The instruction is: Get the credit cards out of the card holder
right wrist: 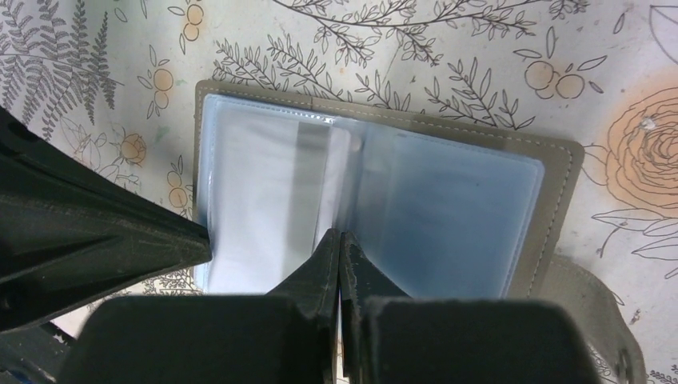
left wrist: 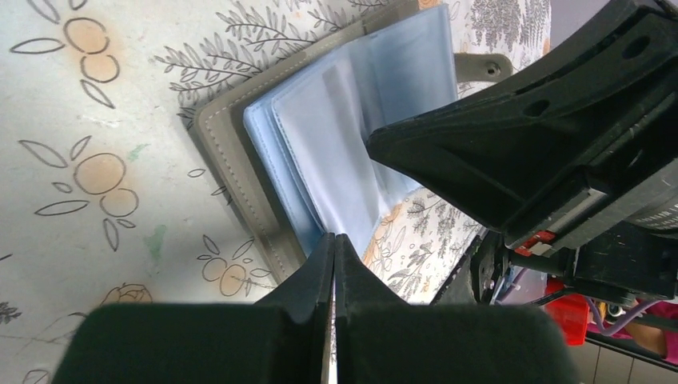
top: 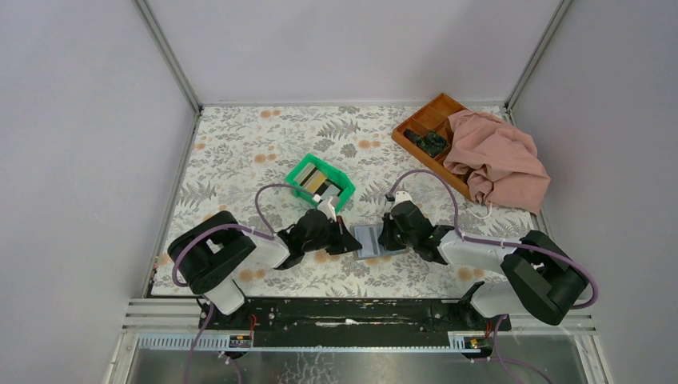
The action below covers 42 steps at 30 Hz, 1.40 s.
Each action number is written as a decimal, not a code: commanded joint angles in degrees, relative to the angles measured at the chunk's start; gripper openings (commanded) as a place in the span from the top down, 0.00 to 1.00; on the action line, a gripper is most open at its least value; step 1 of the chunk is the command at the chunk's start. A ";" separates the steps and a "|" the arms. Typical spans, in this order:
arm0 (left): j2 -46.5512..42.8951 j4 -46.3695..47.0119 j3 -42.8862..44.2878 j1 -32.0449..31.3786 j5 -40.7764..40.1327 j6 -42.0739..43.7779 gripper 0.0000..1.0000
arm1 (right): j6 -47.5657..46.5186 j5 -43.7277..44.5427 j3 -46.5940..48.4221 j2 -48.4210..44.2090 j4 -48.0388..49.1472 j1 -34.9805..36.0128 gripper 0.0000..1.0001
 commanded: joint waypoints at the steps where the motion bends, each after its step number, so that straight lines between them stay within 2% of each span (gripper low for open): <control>1: -0.36 6.23 4.05 -0.15 1.39 -1.13 1.00 | 0.18 -2.36 -0.59 1.54 0.42 0.31 1.00; 10: -0.17 5.20 6.93 -0.16 1.54 -0.71 1.00 | 0.07 -2.57 -0.75 1.37 0.52 0.33 1.00; 22: 4.88 8.45 8.79 -0.22 2.39 -1.96 1.00 | -0.58 -2.61 -0.86 -1.73 -1.25 0.32 1.00; 27: 2.77 7.41 7.74 -0.17 1.20 -1.71 1.00 | -0.89 -2.47 -0.62 -1.73 -1.58 0.33 1.00; 29: 1.25 5.75 6.84 -0.13 0.03 -1.19 0.94 | -0.87 -2.56 -0.59 -1.58 -1.27 0.33 1.00; 31: -0.17 4.85 5.47 -0.16 -1.35 -1.10 0.83 | -0.85 -2.61 -0.57 -1.25 -1.11 0.32 1.00; 35: -1.77 3.68 3.22 -0.15 -2.69 -1.18 0.72 | -0.90 -2.74 -0.46 -0.79 -0.73 0.28 1.00; 38: -2.12 4.35 1.86 -0.15 -2.91 -1.72 0.71 | -1.00 -2.67 -0.29 -0.73 -0.88 0.31 1.00; 42: -2.86 3.80 0.78 -0.08 -3.63 -1.82 0.74 | -1.21 -2.40 -0.12 -0.66 -1.16 0.33 1.00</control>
